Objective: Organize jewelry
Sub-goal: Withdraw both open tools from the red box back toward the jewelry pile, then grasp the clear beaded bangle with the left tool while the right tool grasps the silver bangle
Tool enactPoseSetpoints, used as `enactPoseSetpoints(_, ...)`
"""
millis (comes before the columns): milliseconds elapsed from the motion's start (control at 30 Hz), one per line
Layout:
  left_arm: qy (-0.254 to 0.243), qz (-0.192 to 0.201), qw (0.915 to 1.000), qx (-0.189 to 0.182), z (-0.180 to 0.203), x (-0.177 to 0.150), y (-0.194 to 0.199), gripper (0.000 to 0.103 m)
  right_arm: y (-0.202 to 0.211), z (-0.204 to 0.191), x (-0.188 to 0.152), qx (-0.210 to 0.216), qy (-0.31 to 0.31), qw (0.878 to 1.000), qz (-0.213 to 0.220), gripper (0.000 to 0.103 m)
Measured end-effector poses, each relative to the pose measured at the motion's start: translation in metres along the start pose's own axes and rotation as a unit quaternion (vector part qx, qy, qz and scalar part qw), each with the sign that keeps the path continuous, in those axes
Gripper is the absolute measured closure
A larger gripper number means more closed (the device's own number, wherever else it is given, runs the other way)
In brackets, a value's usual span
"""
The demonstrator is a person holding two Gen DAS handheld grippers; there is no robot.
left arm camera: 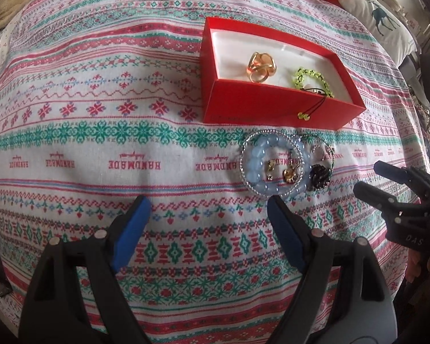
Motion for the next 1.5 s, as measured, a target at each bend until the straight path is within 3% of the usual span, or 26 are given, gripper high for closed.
enactPoseSetpoints(100,-0.014,0.021,0.9997,-0.004,0.000,0.005,0.002,0.021,-0.004,0.004,-0.006,-0.013,0.009,1.000,0.000,0.030)
enactPoseSetpoints(167,-0.022,0.027,0.9993,-0.010,0.001,0.008,0.001,0.036,-0.007,0.008,-0.010,-0.017,0.006,1.000,-0.006,0.030)
enactPoseSetpoints(367,-0.054,0.024,0.9977,-0.034,0.023,0.014,-0.012,0.064,-0.011,0.017,-0.011,-0.014,-0.005,1.000,-0.009,0.030)
enactPoseSetpoints(633,-0.067,0.016,0.9974,-0.024,0.034,0.018,-0.026,0.089,-0.012,0.015,-0.005,-0.008,-0.003,1.000,-0.008,0.030)
enactPoseSetpoints(800,-0.043,0.017,0.9983,-0.037,0.030,0.022,-0.020,0.087,-0.013,0.011,-0.001,-0.004,-0.001,1.000,-0.007,0.030)
enactPoseSetpoints(833,-0.039,0.020,0.9981,-0.044,0.030,0.024,-0.018,0.079,-0.014,0.011,0.001,-0.003,0.000,1.000,-0.006,0.030)
enactPoseSetpoints(933,-0.038,0.033,0.9972,-0.055,0.031,0.027,-0.013,0.042,-0.012,0.009,-0.001,-0.001,0.001,1.000,-0.004,0.030)
enactPoseSetpoints(967,-0.041,0.035,0.9968,-0.059,0.032,0.027,-0.013,0.037,-0.012,0.009,0.000,-0.002,0.001,1.000,-0.004,0.030)
enactPoseSetpoints(1133,-0.071,0.025,0.9949,-0.066,0.047,0.027,-0.023,0.028,-0.014,0.008,-0.001,-0.002,0.000,1.000,-0.007,0.030)
enactPoseSetpoints(1500,-0.089,0.015,0.9951,-0.040,0.051,0.031,-0.040,0.027,-0.014,0.012,-0.002,0.001,-0.003,1.000,-0.005,0.030)
Point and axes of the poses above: each gripper's, at about its wrist camera, not at the fingertips, and y roughly against the way its jaws point, z to its right, x to its top, the point moved 10 cm from there along -y, roughly the way its jaws point, and after that the axes turned 10 degrees about z, right-handed, at the moved point
